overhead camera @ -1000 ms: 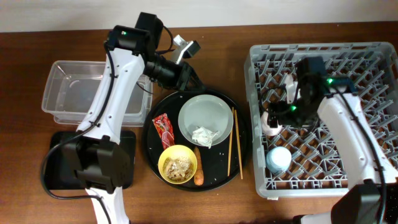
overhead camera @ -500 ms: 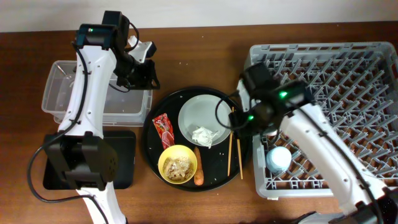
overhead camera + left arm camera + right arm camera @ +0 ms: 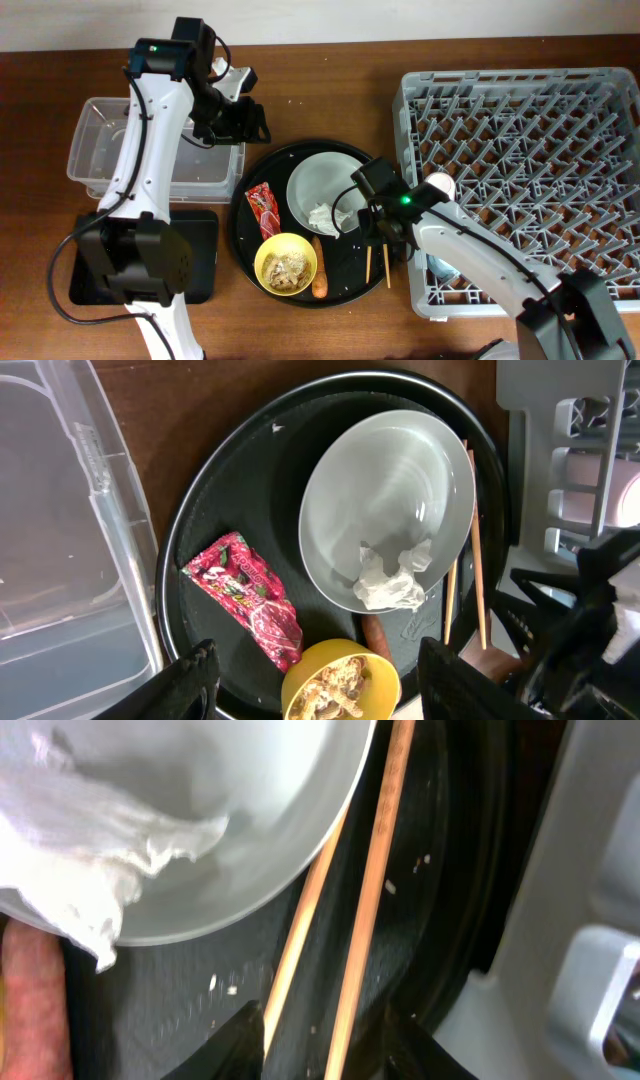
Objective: Sort waste into correct bins and load items into the dishwasher rack
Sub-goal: 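Grasp the wooden chopsticks on the tray with the right gripper, then place the chopstick into the rack with the right gripper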
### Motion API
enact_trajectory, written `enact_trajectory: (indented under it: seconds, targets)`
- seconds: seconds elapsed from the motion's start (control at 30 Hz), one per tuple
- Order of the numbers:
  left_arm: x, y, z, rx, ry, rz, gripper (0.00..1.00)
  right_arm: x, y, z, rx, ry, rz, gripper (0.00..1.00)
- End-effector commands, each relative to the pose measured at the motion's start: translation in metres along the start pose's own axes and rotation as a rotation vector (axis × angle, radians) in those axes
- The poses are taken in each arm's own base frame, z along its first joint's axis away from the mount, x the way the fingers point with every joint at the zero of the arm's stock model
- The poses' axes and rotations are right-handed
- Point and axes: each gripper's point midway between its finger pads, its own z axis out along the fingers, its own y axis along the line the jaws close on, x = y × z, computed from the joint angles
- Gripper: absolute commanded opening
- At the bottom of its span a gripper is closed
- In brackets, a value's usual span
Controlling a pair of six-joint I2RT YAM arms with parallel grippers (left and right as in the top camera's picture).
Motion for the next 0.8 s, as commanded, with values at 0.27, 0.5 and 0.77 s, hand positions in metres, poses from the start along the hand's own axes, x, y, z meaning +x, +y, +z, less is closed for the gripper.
enact_trajectory:
  seconds: [0.27,0.5,0.77]
  targets:
    - [-0.004,-0.004,-0.008,-0.002,-0.035,0.017,0.63,0.018,-0.012,0.054,0.113,0.116,-0.013,0.21]
    - [-0.004,-0.004,-0.008,-0.002,-0.035,0.017,0.63,-0.008,-0.004,0.020,0.096,0.086,-0.012,0.04]
    - [-0.001,-0.011,0.000,0.003,-0.014,0.000,0.62,-0.083,-0.009,-0.106,0.056,-0.055,-0.031,0.04]
